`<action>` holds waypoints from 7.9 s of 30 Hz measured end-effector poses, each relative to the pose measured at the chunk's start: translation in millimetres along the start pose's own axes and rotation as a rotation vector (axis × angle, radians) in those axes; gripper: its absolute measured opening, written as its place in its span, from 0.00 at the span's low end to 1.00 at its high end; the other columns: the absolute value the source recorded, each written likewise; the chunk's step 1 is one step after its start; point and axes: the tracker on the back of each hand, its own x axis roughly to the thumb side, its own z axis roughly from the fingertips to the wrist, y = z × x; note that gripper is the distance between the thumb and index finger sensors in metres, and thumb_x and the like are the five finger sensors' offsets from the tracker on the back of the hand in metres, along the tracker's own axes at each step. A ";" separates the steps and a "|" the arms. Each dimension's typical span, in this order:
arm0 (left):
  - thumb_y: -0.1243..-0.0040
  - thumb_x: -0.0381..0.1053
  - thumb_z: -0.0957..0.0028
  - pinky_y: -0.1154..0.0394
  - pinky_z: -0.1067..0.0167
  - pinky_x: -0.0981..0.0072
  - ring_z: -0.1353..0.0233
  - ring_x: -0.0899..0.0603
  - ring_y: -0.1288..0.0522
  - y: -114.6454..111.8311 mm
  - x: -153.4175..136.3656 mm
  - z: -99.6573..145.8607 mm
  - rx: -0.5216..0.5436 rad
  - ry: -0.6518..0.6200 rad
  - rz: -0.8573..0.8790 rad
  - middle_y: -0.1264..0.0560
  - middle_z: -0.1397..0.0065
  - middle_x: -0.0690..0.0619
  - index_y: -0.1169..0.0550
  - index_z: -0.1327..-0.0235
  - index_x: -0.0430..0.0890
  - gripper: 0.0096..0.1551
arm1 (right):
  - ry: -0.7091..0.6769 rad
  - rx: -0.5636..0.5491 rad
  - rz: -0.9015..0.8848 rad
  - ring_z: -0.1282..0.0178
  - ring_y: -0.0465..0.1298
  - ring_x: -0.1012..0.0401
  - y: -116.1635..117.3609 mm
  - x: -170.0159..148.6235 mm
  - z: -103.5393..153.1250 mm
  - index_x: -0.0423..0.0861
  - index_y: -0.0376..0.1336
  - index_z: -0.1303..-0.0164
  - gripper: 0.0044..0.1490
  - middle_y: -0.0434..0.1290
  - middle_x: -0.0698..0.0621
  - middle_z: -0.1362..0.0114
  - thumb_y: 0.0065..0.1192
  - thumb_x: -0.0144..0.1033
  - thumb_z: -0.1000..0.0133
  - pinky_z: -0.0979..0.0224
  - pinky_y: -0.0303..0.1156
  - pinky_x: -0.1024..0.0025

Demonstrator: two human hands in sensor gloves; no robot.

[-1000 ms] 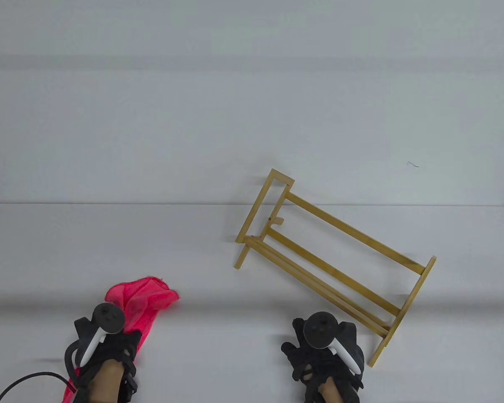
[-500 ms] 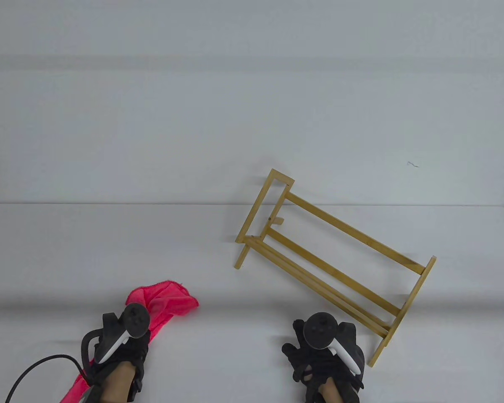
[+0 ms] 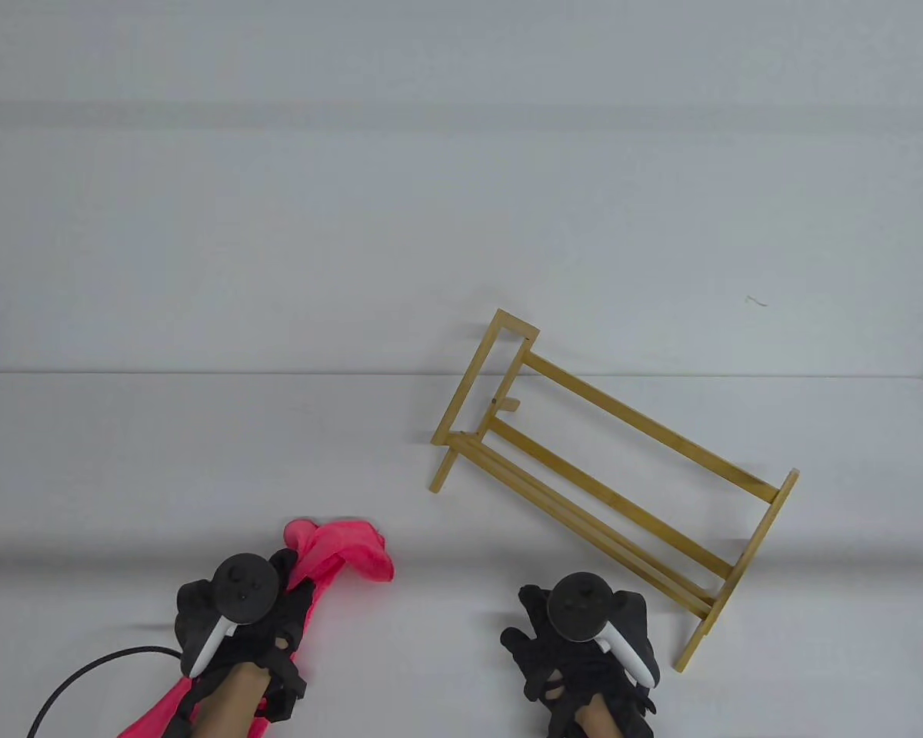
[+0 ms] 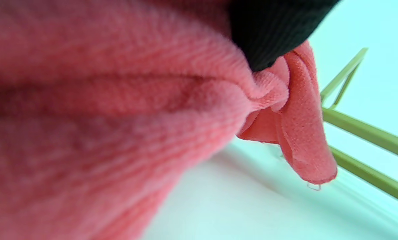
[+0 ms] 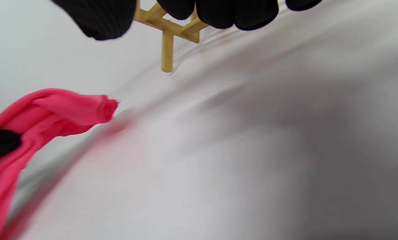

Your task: Hang square towel on book rack

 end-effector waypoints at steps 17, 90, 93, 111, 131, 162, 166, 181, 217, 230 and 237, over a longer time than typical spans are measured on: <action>0.34 0.52 0.46 0.29 0.39 0.42 0.38 0.34 0.26 -2.6 111.8 47.7 0.210 -0.518 -0.028 0.26 0.39 0.39 0.30 0.33 0.40 0.32 | -0.232 0.181 -0.484 0.19 0.58 0.48 17.8 48.4 15.5 0.48 0.42 0.23 0.47 0.51 0.47 0.21 0.53 0.56 0.46 0.20 0.50 0.45; 0.45 0.55 0.40 0.38 0.32 0.37 0.25 0.30 0.39 6.5 52.3 16.1 -0.077 -0.393 0.083 0.42 0.24 0.38 0.39 0.25 0.43 0.35 | -0.100 -0.684 -0.493 0.29 0.70 0.52 -164.5 44.0 12.2 0.50 0.56 0.30 0.36 0.65 0.51 0.29 0.59 0.51 0.47 0.23 0.58 0.48; 0.45 0.56 0.40 0.38 0.32 0.37 0.26 0.30 0.39 6.1 49.7 15.0 -0.081 -0.382 0.080 0.41 0.24 0.38 0.39 0.25 0.43 0.35 | -0.062 -0.729 -0.489 0.29 0.70 0.52 -184.9 45.9 4.0 0.50 0.56 0.30 0.36 0.65 0.51 0.29 0.59 0.51 0.47 0.23 0.58 0.49; 0.45 0.56 0.40 0.38 0.32 0.37 0.25 0.29 0.39 8.6 44.4 12.3 -0.097 -0.354 0.054 0.42 0.23 0.38 0.39 0.25 0.42 0.35 | 0.343 -0.757 -0.283 0.28 0.70 0.52 -213.6 -9.1 -84.1 0.50 0.56 0.30 0.37 0.65 0.50 0.29 0.59 0.53 0.47 0.23 0.57 0.48; 0.46 0.56 0.40 0.38 0.32 0.36 0.25 0.29 0.39 11.4 41.8 10.8 -0.142 -0.319 0.023 0.42 0.23 0.37 0.39 0.24 0.42 0.36 | 0.559 -0.556 0.030 0.19 0.55 0.47 -195.0 -39.9 -136.4 0.48 0.48 0.24 0.45 0.51 0.46 0.21 0.55 0.56 0.47 0.20 0.47 0.44; 0.46 0.56 0.40 0.38 0.32 0.37 0.25 0.29 0.40 4.0 50.7 13.9 -0.188 -0.359 0.063 0.42 0.23 0.37 0.39 0.24 0.42 0.35 | 0.335 -0.600 -0.045 0.20 0.56 0.46 -183.1 24.9 -45.7 0.47 0.48 0.24 0.45 0.51 0.45 0.21 0.54 0.56 0.47 0.21 0.49 0.44; 0.46 0.56 0.40 0.38 0.32 0.37 0.25 0.29 0.40 3.8 50.5 14.1 -0.185 -0.360 0.072 0.42 0.23 0.37 0.39 0.24 0.42 0.35 | 0.267 -0.606 -0.061 0.20 0.56 0.46 -172.2 38.6 -29.2 0.47 0.47 0.24 0.45 0.50 0.45 0.21 0.54 0.56 0.47 0.21 0.49 0.44; 0.47 0.56 0.40 0.39 0.31 0.37 0.25 0.29 0.41 4.0 46.7 15.6 -0.158 -0.355 0.184 0.43 0.23 0.38 0.40 0.24 0.42 0.35 | -0.001 -0.568 -0.067 0.20 0.57 0.46 -90.7 67.7 18.9 0.48 0.48 0.24 0.44 0.51 0.46 0.21 0.54 0.56 0.47 0.21 0.50 0.44; 0.47 0.56 0.39 0.42 0.31 0.35 0.24 0.28 0.44 -22.8 9.6 8.2 -0.370 -0.217 0.205 0.45 0.22 0.37 0.41 0.24 0.42 0.36 | -0.041 -0.186 0.001 0.18 0.54 0.48 11.7 4.2 -13.8 0.50 0.43 0.24 0.46 0.48 0.48 0.21 0.55 0.55 0.48 0.20 0.47 0.45; 0.47 0.56 0.40 0.42 0.31 0.35 0.24 0.28 0.44 -23.4 10.0 8.1 -0.377 -0.213 0.185 0.45 0.22 0.37 0.40 0.24 0.42 0.36 | -0.042 -0.175 0.015 0.18 0.54 0.48 11.6 3.7 -14.4 0.50 0.43 0.24 0.46 0.48 0.48 0.21 0.54 0.55 0.47 0.20 0.47 0.45; 0.47 0.56 0.39 0.42 0.31 0.35 0.24 0.28 0.44 -23.9 10.4 7.9 -0.378 -0.223 0.186 0.45 0.22 0.37 0.40 0.24 0.42 0.35 | -0.040 -0.173 0.015 0.19 0.54 0.48 11.8 3.6 -14.8 0.50 0.44 0.25 0.45 0.48 0.48 0.21 0.54 0.54 0.47 0.20 0.47 0.45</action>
